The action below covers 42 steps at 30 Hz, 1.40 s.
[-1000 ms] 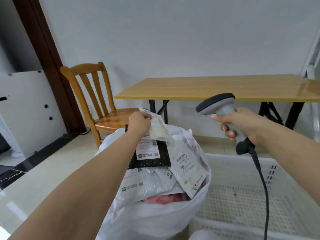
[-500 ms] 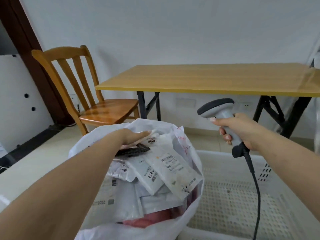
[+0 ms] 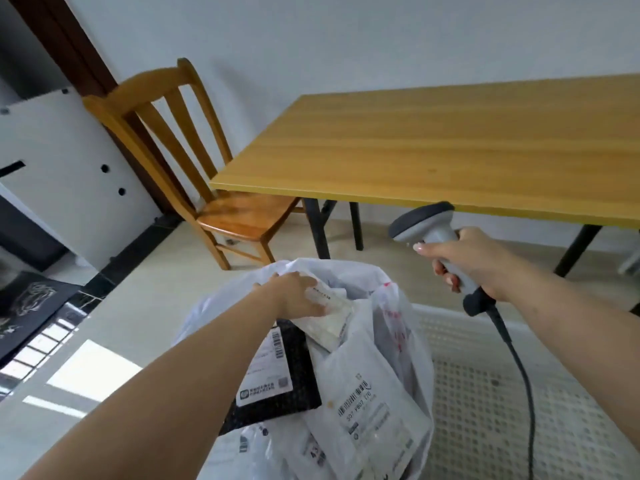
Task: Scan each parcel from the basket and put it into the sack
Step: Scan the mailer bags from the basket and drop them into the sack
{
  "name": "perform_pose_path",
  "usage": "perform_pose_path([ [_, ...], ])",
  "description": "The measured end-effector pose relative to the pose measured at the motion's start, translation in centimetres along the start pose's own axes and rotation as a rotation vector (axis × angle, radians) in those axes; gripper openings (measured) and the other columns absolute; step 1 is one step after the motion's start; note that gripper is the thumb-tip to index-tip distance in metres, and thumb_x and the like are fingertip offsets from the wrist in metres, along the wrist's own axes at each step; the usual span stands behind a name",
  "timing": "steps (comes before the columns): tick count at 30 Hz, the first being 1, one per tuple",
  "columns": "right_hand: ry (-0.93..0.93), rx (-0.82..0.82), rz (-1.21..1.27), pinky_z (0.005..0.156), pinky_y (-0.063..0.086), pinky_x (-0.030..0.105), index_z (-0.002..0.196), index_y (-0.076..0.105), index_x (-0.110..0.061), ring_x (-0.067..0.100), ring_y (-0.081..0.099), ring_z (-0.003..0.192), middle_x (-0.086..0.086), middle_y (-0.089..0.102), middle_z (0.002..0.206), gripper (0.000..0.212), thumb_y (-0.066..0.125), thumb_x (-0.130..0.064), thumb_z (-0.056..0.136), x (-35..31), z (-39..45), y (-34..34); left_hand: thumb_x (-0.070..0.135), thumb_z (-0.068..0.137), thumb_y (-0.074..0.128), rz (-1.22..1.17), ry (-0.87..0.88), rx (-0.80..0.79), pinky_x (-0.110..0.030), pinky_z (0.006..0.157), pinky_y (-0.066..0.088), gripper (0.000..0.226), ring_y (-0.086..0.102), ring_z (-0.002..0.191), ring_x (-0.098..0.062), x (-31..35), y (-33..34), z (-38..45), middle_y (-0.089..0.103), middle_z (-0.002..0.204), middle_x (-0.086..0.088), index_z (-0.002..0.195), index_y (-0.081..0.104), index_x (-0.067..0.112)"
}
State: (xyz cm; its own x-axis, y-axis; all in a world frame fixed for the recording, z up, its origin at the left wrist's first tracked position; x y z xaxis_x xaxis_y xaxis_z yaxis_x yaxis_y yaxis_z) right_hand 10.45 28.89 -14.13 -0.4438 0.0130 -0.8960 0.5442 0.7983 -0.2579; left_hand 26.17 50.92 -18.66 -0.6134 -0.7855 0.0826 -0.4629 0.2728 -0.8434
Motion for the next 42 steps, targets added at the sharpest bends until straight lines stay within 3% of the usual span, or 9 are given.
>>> perform_pose_path([
  [4, 0.064, 0.026, -0.159, 0.043, 0.038, 0.025, 0.085, 0.055, 0.0, 0.017, 0.043, 0.039, 0.011, 0.058, 0.063, 0.023, 0.073, -0.015, 0.085, -0.5, 1.1, 2.0, 0.06, 0.09, 0.056, -0.009, -0.035, -0.14, -0.045, 0.116, 0.023, 0.068, 0.031, 0.142, -0.025, -1.0, 1.8, -0.6, 0.036, 0.154, 0.002, 0.148, 0.037, 0.031],
  [7, 0.158, 0.08, -0.271, 0.049, 0.044, 0.029, 0.082, 0.058, 0.003, 0.021, 0.051, 0.043, 0.014, 0.064, 0.063, 0.017, 0.072, -0.007, 0.083, 2.6, 2.2, 2.3, 0.059, 0.09, 0.053, -0.056, -0.009, 0.029, -0.059, 0.114, 0.016, 0.058, 0.027, 0.142, -0.027, -1.4, 0.2, -0.3, 0.037, 0.151, 0.005, 0.142, 0.046, 0.034],
  [14, 0.208, 0.199, -0.333, 0.061, 0.045, 0.032, 0.084, 0.063, -0.001, 0.031, 0.06, 0.07, 0.018, 0.066, 0.081, 0.029, 0.071, -0.029, 0.086, 9.8, 3.8, 4.0, 0.058, 0.086, 0.059, -0.303, -0.251, 0.569, -0.05, 0.114, 0.023, 0.049, 0.036, 0.137, -0.023, -11.8, -2.8, -1.3, 0.044, 0.145, 0.001, 0.127, 0.057, 0.03],
  [22, 0.4, 0.167, -0.046, 0.074, 0.049, 0.04, 0.098, 0.06, -0.005, 0.032, 0.061, 0.08, 0.013, 0.062, 0.083, 0.025, 0.074, -0.017, 0.082, 15.8, 5.7, 9.4, 0.07, 0.086, 0.051, -0.483, -0.698, 0.273, -0.051, 0.104, 0.041, 0.102, 0.042, 0.132, -0.04, -21.1, 2.9, 2.8, 0.045, 0.145, -0.019, 0.156, 0.004, 0.012],
  [26, 0.502, 0.133, -0.076, 0.075, 0.051, 0.041, 0.095, 0.058, -0.002, 0.033, 0.061, 0.079, 0.016, 0.062, 0.085, 0.027, 0.077, -0.008, 0.077, 16.2, 5.6, 9.5, 0.037, 0.097, 0.052, -0.521, -0.629, 0.279, -0.033, 0.078, 0.043, 0.04, 0.06, 0.097, -0.033, -21.8, 2.7, 3.8, 0.064, 0.116, -0.017, 0.119, 0.061, 0.006],
  [28, 0.505, 0.186, -0.123, 0.072, 0.05, 0.04, 0.084, 0.056, -0.003, 0.032, 0.059, 0.076, 0.014, 0.059, 0.079, 0.02, 0.075, -0.005, 0.079, 15.6, 5.2, 8.1, 0.028, 0.099, 0.048, -0.631, -0.587, 0.401, -0.031, 0.073, 0.041, 0.03, 0.057, 0.082, -0.029, -22.4, 1.2, 3.2, 0.066, 0.096, -0.014, 0.098, 0.067, 0.005],
  [37, 0.365, 0.436, -0.082, 0.07, 0.048, 0.035, 0.105, 0.064, -0.001, 0.03, 0.059, 0.078, 0.017, 0.064, 0.096, 0.024, 0.072, -0.007, 0.083, 7.3, 3.9, 5.8, 0.025, 0.104, 0.04, -0.887, -0.623, 1.014, -0.029, 0.085, 0.041, 0.032, 0.058, 0.102, -0.026, -28.9, -13.3, -5.5, 0.064, 0.117, -0.016, 0.12, 0.063, 0.009],
  [40, 0.396, 0.326, 0.047, 0.08, 0.056, 0.047, 0.089, 0.067, -0.008, 0.032, 0.064, 0.083, 0.016, 0.067, 0.099, 0.016, 0.078, -0.007, 0.078, 6.4, 3.7, 7.9, 0.037, 0.101, 0.048, -0.955, -0.542, 0.992, -0.028, 0.084, 0.041, 0.031, 0.051, 0.096, -0.017, -30.1, -12.1, -6.9, 0.06, 0.106, -0.004, 0.116, 0.063, 0.015],
  [42, 0.424, 0.231, 0.056, 0.075, 0.056, 0.043, 0.078, 0.062, -0.01, 0.03, 0.062, 0.076, 0.016, 0.065, 0.093, 0.017, 0.077, -0.003, 0.078, 7.0, 3.1, 9.8, 0.056, 0.089, 0.062, -0.926, -0.573, 0.815, -0.037, 0.098, 0.045, 0.065, 0.051, 0.114, -0.018, -30.5, -7.5, -8.2, 0.053, 0.132, 0.0, 0.143, 0.045, 0.024],
])
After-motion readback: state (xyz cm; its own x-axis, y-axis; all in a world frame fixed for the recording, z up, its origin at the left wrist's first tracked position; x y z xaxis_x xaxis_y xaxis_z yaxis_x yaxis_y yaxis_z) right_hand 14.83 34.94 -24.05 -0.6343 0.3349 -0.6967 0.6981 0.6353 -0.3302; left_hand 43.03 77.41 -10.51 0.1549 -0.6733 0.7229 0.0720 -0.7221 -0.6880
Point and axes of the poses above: each hand's wrist, its own z-axis towards the middle knuckle, its own y-axis out of the palm, x = y × z, the point moved 10 cm from there along z, towards the middle knuckle
